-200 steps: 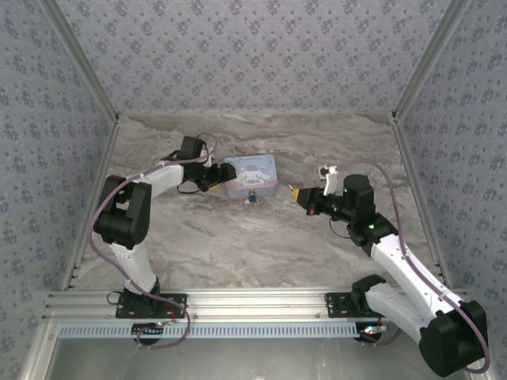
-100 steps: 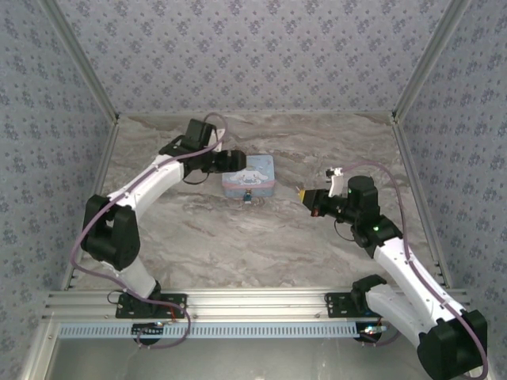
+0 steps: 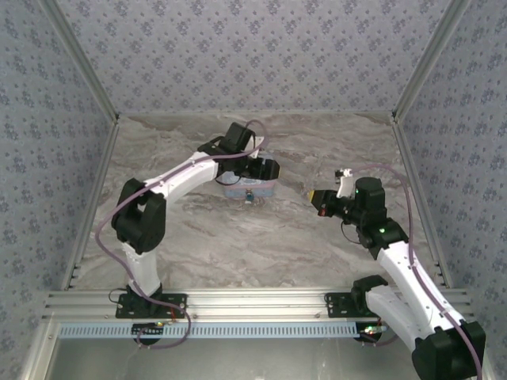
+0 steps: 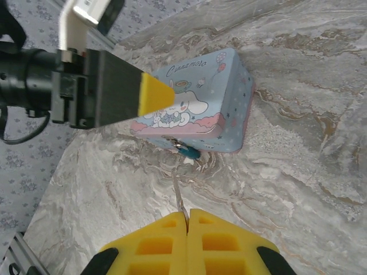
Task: Unlock a padlock with a key
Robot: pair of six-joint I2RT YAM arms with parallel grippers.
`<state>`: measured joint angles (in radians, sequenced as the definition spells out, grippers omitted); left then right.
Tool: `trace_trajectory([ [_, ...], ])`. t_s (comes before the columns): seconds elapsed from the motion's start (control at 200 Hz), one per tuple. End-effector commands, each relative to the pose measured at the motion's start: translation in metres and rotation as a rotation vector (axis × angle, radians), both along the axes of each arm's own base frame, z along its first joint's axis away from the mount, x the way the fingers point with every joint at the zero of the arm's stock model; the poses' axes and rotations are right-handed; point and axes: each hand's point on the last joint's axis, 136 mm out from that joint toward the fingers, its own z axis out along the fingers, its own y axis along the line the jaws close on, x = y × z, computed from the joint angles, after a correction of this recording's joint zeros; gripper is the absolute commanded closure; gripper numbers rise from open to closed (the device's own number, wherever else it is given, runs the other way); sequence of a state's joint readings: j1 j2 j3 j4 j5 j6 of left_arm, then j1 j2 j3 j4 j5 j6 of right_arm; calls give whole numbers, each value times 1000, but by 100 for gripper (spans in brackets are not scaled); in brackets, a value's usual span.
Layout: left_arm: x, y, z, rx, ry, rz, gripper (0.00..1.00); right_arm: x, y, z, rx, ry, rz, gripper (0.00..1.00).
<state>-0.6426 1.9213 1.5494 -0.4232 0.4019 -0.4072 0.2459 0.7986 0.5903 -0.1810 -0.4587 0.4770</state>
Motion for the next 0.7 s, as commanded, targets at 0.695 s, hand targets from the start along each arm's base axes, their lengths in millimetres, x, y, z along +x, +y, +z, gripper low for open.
trace_trajectory([
  [0.695,-44,-7,-45,57,106,-67,26,-1,-18,-1,-41,5,-47,100],
])
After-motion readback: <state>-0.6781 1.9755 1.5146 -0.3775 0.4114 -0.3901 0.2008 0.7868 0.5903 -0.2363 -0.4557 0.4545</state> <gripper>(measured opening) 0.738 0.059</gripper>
